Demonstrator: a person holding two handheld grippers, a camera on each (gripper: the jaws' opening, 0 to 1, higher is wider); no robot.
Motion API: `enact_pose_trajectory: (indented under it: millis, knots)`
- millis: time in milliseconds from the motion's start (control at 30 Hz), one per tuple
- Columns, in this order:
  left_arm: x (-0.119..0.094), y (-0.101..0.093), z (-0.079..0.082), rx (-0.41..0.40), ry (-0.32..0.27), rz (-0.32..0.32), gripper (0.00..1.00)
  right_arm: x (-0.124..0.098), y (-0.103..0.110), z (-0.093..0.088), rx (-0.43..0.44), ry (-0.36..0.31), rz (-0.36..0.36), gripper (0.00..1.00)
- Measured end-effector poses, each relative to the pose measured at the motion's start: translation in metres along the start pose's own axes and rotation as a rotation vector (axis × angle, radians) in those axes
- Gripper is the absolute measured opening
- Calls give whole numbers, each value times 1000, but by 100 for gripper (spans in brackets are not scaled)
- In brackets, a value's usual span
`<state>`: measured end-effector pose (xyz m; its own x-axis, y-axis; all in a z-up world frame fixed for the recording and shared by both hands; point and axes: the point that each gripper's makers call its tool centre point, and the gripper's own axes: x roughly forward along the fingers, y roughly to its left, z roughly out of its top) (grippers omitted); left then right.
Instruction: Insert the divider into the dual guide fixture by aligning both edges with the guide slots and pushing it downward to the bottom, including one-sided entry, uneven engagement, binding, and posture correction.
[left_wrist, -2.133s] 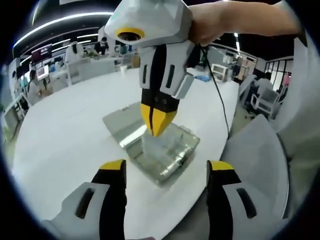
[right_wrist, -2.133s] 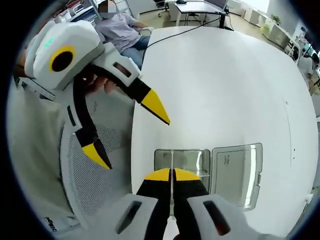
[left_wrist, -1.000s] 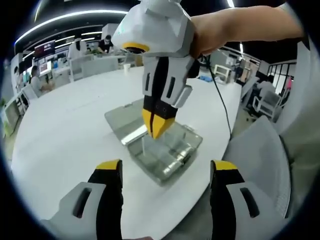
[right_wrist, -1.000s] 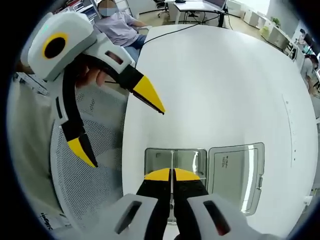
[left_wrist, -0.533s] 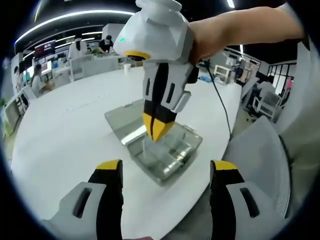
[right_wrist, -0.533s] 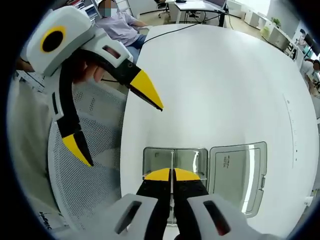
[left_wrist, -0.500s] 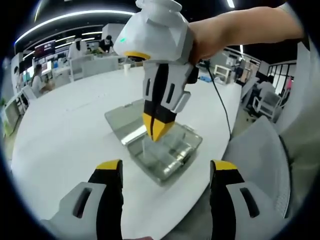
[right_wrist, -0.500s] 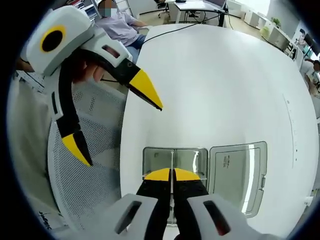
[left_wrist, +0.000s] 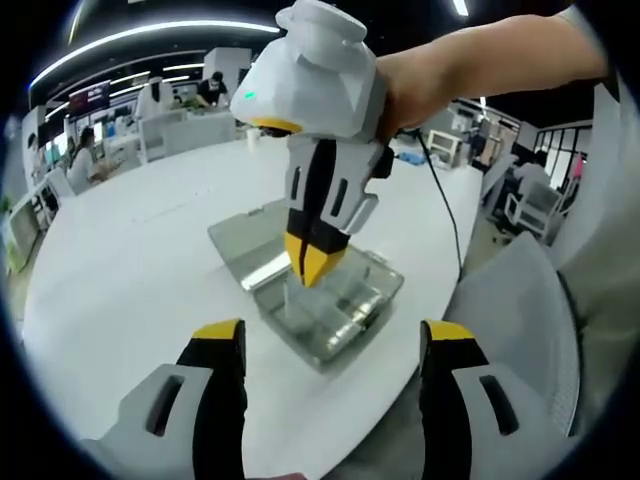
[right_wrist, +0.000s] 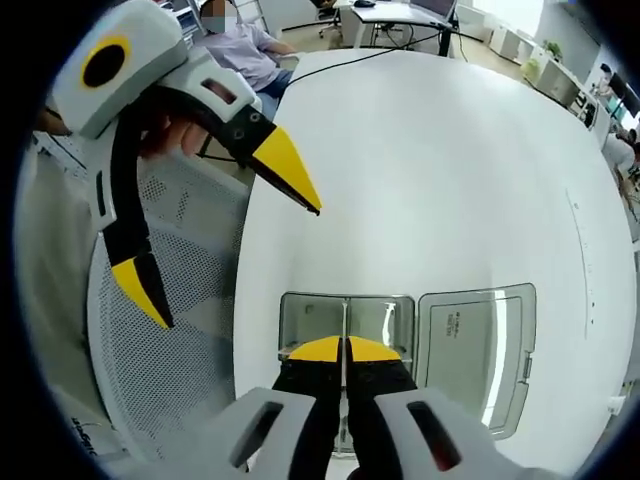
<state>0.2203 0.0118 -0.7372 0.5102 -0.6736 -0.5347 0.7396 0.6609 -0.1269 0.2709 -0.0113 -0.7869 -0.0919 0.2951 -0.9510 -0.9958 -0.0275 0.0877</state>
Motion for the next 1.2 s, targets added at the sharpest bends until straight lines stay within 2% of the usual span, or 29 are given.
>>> enact_pose_trajectory:
  millis: [1200]
  knots:
    - [-3,0,-2,2,5,2,70,12,7,2,-63,52,-9,0]
